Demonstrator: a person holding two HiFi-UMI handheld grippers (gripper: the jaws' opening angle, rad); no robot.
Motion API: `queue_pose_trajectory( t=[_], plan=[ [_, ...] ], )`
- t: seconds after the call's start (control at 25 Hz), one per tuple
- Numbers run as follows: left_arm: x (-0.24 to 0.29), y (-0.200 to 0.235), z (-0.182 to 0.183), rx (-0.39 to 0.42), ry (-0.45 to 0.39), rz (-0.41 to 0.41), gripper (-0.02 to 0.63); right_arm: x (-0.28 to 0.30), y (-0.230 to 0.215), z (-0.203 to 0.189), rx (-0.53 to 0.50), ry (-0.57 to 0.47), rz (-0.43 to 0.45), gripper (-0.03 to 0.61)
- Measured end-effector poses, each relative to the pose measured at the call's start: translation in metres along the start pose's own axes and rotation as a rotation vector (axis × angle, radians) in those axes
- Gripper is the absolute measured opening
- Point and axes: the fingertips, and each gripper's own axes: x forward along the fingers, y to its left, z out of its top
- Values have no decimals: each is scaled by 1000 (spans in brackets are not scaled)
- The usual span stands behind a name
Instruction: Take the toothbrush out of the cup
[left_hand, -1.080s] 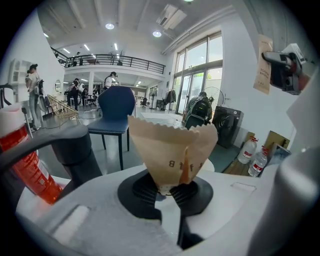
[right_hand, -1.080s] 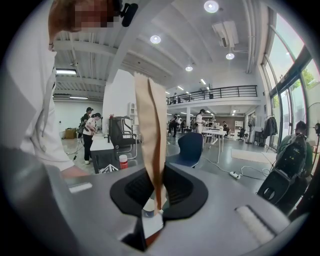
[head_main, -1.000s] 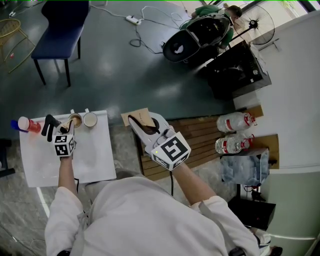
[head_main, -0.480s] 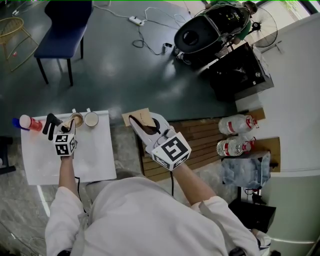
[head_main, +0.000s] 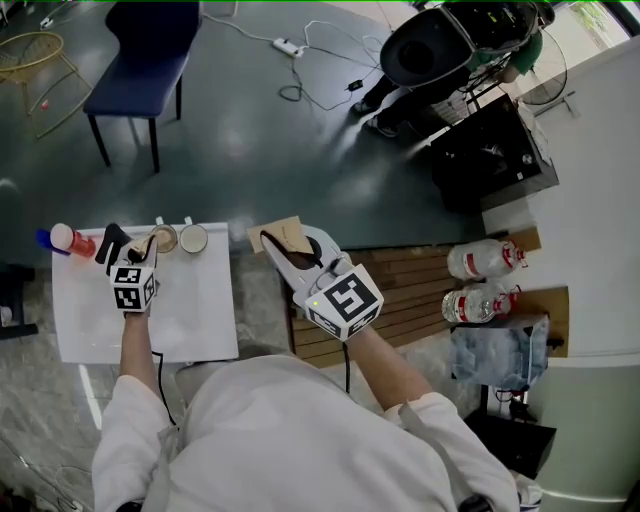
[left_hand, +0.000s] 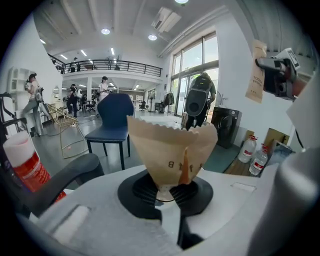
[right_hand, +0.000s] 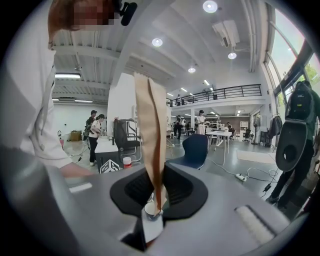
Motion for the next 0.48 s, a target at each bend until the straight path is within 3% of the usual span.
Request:
queue_pose_trajectory(
  t=[0.48],
  plan=[
    [-31,-3,26,32,-36,5,29,11,8,3,0,-14,55,41]
  ],
)
